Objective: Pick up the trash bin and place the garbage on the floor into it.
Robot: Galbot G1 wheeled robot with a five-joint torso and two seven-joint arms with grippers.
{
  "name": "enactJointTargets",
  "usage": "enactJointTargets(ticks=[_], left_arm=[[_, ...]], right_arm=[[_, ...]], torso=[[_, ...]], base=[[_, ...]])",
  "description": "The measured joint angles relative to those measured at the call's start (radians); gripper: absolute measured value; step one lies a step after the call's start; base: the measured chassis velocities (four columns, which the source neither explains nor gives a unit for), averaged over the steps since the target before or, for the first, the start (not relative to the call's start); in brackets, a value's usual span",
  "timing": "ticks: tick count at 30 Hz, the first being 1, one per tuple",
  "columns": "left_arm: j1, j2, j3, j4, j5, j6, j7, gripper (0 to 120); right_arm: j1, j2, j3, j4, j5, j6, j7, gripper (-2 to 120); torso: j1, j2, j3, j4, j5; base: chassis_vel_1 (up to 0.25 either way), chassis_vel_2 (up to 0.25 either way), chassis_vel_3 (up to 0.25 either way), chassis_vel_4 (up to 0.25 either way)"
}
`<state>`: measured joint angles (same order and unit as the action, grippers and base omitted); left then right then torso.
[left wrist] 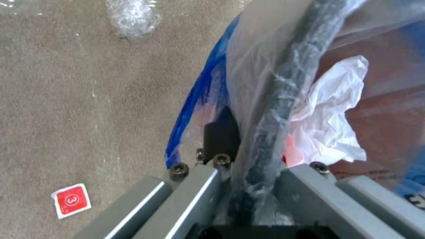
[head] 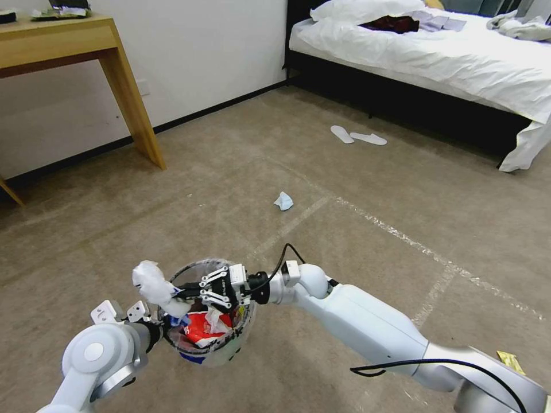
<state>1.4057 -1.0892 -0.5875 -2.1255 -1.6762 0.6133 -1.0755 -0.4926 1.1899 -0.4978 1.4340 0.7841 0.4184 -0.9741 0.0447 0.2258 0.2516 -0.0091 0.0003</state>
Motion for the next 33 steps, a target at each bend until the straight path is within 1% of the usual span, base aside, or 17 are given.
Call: enactJointTargets(ticks=[14,31,33], left_arm=[[0.01,0.001,0.0,-0.013,0.0,0.0,-0.002,0],[0.011,0.005,0.0,-0.03,-0.006,-0.001,-0.007,0],[0.012,0.005,-0.001,-0.031,-0.006,-0.001,-0.008,0]], right_arm=[[0.014,-0.058,0.033,-0.01,-0.012,0.018,-0.012,0],[0.003,-0.068,0.053,-0.059,-0.059,0.053,-0.016,0],[0.003,-0.07,0.052,-0.063,-0.069,0.063,-0.006,2]], torso=[[0.0,0.0,0.0,0.0002,0.0],[0.0,0.0,0.0,0.0002,0.0001],[0.0,0.0,0.0,0.0002,0.0]], base=[[0.0,0.0,0.0,0.0],[0.0,0.0,0.0,0.0],[0.0,0.0,0.0,0.0]])
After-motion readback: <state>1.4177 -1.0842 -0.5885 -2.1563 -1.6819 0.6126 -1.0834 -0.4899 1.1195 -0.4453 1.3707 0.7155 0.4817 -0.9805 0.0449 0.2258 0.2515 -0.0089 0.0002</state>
